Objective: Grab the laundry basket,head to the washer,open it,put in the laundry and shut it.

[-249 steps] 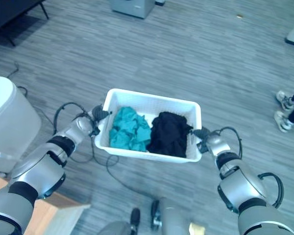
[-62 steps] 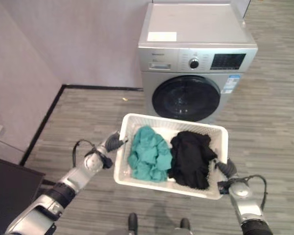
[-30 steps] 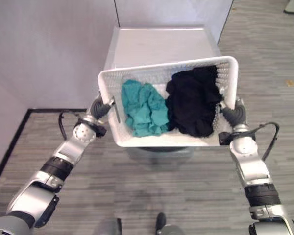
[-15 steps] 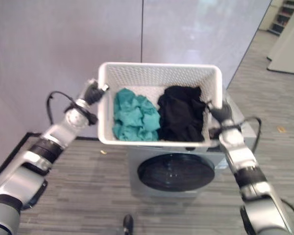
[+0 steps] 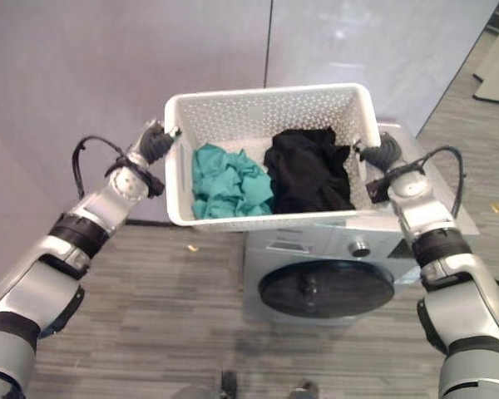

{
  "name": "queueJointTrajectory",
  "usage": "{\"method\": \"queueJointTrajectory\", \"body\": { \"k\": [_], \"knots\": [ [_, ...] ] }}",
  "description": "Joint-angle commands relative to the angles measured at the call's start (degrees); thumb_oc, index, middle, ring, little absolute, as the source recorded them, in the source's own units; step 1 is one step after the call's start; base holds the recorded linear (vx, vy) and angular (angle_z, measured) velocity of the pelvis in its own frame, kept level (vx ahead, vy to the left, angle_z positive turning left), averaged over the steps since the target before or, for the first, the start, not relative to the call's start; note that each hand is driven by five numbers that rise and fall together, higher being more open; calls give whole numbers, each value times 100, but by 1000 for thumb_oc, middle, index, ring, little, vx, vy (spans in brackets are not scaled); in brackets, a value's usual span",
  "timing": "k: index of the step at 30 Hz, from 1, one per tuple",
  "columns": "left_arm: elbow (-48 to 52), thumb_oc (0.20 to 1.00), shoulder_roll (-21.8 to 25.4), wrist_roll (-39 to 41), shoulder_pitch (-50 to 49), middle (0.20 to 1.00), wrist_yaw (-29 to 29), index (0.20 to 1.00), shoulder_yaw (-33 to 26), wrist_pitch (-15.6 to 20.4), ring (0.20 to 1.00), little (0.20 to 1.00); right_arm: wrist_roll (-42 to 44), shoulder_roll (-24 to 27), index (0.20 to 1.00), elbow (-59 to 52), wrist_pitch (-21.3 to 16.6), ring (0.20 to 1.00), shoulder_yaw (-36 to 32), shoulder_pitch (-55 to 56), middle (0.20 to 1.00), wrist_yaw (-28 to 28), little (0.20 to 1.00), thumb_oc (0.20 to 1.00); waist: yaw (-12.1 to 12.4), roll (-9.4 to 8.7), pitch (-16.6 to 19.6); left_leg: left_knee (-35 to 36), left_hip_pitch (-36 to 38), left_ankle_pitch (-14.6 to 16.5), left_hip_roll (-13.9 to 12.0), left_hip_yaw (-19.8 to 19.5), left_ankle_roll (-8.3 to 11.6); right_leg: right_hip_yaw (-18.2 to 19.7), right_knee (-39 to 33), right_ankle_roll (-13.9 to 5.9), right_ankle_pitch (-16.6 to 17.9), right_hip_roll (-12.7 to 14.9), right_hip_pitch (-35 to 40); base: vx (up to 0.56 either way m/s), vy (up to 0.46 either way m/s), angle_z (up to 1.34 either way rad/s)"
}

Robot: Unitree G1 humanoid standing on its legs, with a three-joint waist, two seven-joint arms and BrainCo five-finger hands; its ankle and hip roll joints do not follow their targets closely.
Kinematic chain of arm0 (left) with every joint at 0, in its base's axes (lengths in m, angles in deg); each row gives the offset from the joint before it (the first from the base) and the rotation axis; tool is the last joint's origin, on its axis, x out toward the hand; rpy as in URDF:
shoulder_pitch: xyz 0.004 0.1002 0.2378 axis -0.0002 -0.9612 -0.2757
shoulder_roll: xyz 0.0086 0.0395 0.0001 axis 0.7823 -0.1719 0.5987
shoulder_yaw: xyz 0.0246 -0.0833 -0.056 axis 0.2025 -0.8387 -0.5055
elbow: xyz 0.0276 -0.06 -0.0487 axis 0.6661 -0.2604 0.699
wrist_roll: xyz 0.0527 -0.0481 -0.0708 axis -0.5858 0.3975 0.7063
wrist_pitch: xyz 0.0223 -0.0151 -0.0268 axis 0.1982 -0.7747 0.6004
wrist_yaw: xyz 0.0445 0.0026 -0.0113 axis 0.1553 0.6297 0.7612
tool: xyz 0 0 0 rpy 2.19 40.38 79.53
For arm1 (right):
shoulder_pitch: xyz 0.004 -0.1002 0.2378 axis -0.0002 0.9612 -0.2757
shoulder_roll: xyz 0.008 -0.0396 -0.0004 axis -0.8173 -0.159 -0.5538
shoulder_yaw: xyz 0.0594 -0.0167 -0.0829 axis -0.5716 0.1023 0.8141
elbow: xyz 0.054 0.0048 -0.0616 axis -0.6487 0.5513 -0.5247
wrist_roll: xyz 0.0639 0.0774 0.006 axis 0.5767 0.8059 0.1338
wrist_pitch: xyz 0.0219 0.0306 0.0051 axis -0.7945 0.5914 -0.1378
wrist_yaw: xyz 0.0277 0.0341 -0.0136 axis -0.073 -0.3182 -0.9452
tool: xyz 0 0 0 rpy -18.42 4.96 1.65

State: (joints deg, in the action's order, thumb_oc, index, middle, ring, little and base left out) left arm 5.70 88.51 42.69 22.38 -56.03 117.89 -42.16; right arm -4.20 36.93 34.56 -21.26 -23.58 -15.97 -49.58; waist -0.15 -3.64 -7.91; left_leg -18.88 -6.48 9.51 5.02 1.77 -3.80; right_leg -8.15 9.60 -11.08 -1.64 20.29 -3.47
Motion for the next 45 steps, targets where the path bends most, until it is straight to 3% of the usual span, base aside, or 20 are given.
{"method": "queueJointTrajectory", "body": {
  "k": [1, 5, 9, 12, 14, 16, 18, 21, 23, 25, 27, 30, 31, 33, 40, 41, 42, 43, 44, 45],
  "knots": [
    [-741, 200, 381, -135, -26, 200, 160, 200, -302, -146, 200, 200, -118, 951, 200, 854, -95, 200, -358, 8, 200, 316, 200, 200, 138, 189, 317, 1559, 956, -422, -709, -153, 599, -111, -341, -163, 1049, -226, 237, 182, -229, 18],
    [-867, 200, 345, -96, -88, 200, 150, 200, -338, -100, 200, 200, -110, 985, 200, 1011, -107, 200, -357, 45, 200, 295, 200, 200, 131, 69, 406, 1558, 1029, -378, -886, -195, 722, -276, -521, -138, 723, -446, 359, 185, -255, 2],
    [-805, 200, 452, -12, -150, 200, 159, 200, -367, -75, 200, 200, -57, 929, 200, 1099, -125, 200, -195, -53, 200, 272, 200, 200, 135, 0, 470, 1401, 1137, -593, -1415, -246, 991, -538, -597, 109, 204, -945, 461, 191, -306, 2],
    [-779, 200, 493, 151, 108, 200, 129, 200, -270, -77, 200, 200, 34, 1047, 200, 1162, -199, 200, 223, -627, 200, 335, 200, 200, 236, -151, 262, -145, 403, -1281, -1589, -390, 953, -559, -801, 477, 39, -1326, 681, 91, -402, -3],
    [-674, 200, 481, 241, 166, 200, 143, 200, -307, -70, 200, 200, 16, 1170, 200, 1190, -182, 200, 403, -898, 200, 342, 200, 200, 264, -256, 76, -1030, -167, -1510, -1657, -218, 836, -613, -909, 631, -2, -1429, 832, 23, -273, 10],
    [-633, 200, 478, 259, 186, 200, 137, 200, -326, -84, 200, 200, 8, 1198, 200, 1174, -162, 200, 480, -968, 200, 336, 200, 200, 228, -259, 57, -1169, -319, -1472, -1810, 70, 807, -635, -965, 664, -32, -1490, 865, 81, -119, 12],
    [-616, 200, 319, 192, 234, 200, 101, 200, -318, -95, 200, 200, -134, 1283, 200, 1039, -106, 200, 591, -934, 200, 275, 200, 200, 238, -276, 38, -671, -646, -988, -1554, 660, 720, -709, -1085, 658, -138, -1503, 1026, 175, -3, 27],
    [-592, 200, 166, 117, 304, 200, 45, 200, -172, -87, 200, 200, -238, 1323, 200, 1102, -140, 200, 586, -786, 200, 259, 200, 200, 324, -230, 104, -32, -1195, -1056, -1014, 1060, 659, -749, -1088, 629, -261, -1633, 1138, 159, 86, 39],
    [-849, 200, 55, 129, 497, 200, -4, 200, -4, -105, 200, 200, -271, 1162, 200, 1367, -117, 200, 712, -917, 200, 223, 200, 200, 386, -120, 204, 660, -802, -992, -909, 1139, 568, -702, -987, 564, -410, -1744, 1155, 241, 137, 4],
    [-895, 200, 26, 159, 610, 200, -14, 200, 178, -117, 200, 200, -328, 871, 200, 1636, -112, 200, 722, -883, 200, 221, 200, 200, 480, -117, 262, 925, -521, -955, -634, 755, 409, -684, -200, 487, -454, -1777, 1095, 322, 129, -52],
    [-857, 200, 124, 115, 594, 200, -41, 200, 230, -145, 200, 200, -523, 659, 200, 1708, 39, 200, 669, -717, 200, 22, 200, 200, 294, -43, 211, 1161, 37, -838, -672, 787, 240, -622, 1343, -90, -4, -1532, 470, 389, 130, -69],
    [-1063, 200, 44, 148, 528, 200, -99, 200, 196, -158, 200, 200, -587, 520, 200, 1922, 38, 200, 632, -734, 200, -11, 200, 200, 241, 147, 236, 1571, 417, -870, -746, 693, 261, -821, 1209, 81, -119, -1050, 255, 218, 24, 5],
    [-1170, 200, -63, 137, 602, 200, -94, 200, 238, -146, 200, 200, -635, 533, 200, 1987, 59, 200, 659, -773, 200, -71, 200, 200, 164, 243, 261, 1727, 496, -877, -840, 603, 316, -837, 908, 149, 4, -717, 120, 148, -99, 18],
    [-1239, 200, -68, 94, 695, 200, -68, 200, 250, -140, 200, 200, -715, 630, 200, 1917, 93, 200, 662, -740, 200, -141, 200, 200, 79, 239, 273, 1750, 530, -833, -863, 536, 386, -754, 457, 103, 291, -469, 208, 116, -134, 36],
    [-1287, 200, -62, 89, 722, 200, -114, 200, 215, -148, 200, 200, -700, 810, 200, 1439, 183, 200, 644, -156, 200, -456, 200, 200, 112, -64, 425, 1653, 565, -744, -893, 646, 523, -955, -575, -61, 530, -630, 726, 83, -142, 28],
    [-1200, 200, -88, 205, 710, 200, -171, 200, 159, -129, 200, 200, -702, 933, 310, 1379, 234, 310, 729, -68, 310, -626, 310, 310, 140, -126, 466, 1663, 569, -741, -967, 617, 582, -966, -768, -37, 483, -747, 794, 49, -163, -6],
    [-1174, 285, -148, 248, 727, 285, -207, 285, 161, -136, 285, 285, -609, 1057, 1000, 1317, 273, 1000, 796, -74, 1000, -772, 1000, 1000, 160, -169, 468, 1649, 569, -748, -1029, 558, 633, -960, -848, 14, 378, -849, 818, 63, -198, -8],
    [-1126, 542, -187, 269, 717, 542, -222, 542, 150, -140, 542, 542, -600, 1062, 1000, 1287, 273, 1000, 868, -86, 1000, -830, 1000, 1000, 179, -179, 473, 1663, 581, -762, -1064, 529, 660, -975, -900, 43, 331, -897, 845, 34, -138, -9],
    [-1106, 1000, -209, 300, 712, 1000, -255, 1000, 148, -145, 1000, 1000, -589, 1077, 1000, 1255, 288, 1000, 932, -120, 1000, -882, 1000, 1000, 198, -194, 477, 1688, 596, -780, -1101, 512, 684, -998, -936, 62, 287, -943, 867, 30, -99, -2],
    [-1109, 1000, -247, 319, 700, 1000, -285, 1000, 145, -149, 1000, 1000, -609, 1092, 1000, 1216, 292, 1000, 1017, -180, 1000, -940, 1000, 1000, 211, -207, 476, 1715, 608, -806, -1126, 489, 706, -1007, -978, 84, 254, -988, 889, 22, -99, -12]
  ]
}}
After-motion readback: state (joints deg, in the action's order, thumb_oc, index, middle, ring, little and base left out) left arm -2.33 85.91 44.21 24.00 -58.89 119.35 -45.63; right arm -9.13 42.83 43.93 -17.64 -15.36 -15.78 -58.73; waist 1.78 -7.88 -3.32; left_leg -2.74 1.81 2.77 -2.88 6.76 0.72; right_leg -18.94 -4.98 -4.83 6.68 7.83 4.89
